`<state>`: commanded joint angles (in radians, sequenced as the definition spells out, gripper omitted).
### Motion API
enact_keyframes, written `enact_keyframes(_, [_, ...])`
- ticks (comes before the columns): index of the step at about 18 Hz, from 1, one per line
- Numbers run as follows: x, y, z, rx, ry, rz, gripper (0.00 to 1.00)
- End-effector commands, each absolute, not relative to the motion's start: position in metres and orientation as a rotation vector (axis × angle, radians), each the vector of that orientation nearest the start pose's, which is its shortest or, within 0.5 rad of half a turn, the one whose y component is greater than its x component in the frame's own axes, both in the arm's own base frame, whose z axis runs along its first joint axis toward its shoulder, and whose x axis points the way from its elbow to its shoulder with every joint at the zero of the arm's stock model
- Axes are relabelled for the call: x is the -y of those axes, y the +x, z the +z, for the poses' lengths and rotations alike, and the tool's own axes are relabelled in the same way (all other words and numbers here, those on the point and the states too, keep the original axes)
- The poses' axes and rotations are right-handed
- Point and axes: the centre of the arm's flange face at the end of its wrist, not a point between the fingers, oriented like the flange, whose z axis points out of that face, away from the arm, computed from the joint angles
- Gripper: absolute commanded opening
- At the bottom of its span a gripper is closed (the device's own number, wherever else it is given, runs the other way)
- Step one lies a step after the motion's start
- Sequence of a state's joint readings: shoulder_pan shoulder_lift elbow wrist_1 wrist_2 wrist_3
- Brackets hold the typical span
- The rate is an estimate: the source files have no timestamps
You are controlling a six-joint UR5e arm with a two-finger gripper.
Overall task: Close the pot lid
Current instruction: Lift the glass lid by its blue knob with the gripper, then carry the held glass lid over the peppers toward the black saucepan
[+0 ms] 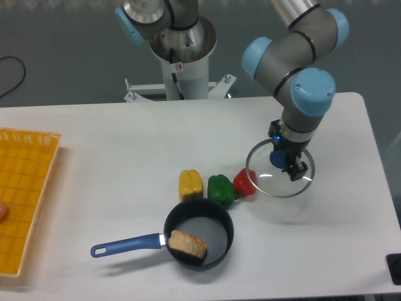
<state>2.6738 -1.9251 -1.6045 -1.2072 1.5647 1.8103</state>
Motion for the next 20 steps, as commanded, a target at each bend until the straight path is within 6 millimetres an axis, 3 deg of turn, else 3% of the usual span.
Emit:
enact_keyframes(2, [-0.404, -0.471, 0.318, -1.058, -2.956, -0.034, 0.59])
enact_keyframes(9, [-0.438, -0.435, 0.317, -0.929, -2.999, -0.085, 0.59])
enact_keyframes(20, [-0.472, -0.403, 0.32, -0.759, -2.977, -0.132, 0.59])
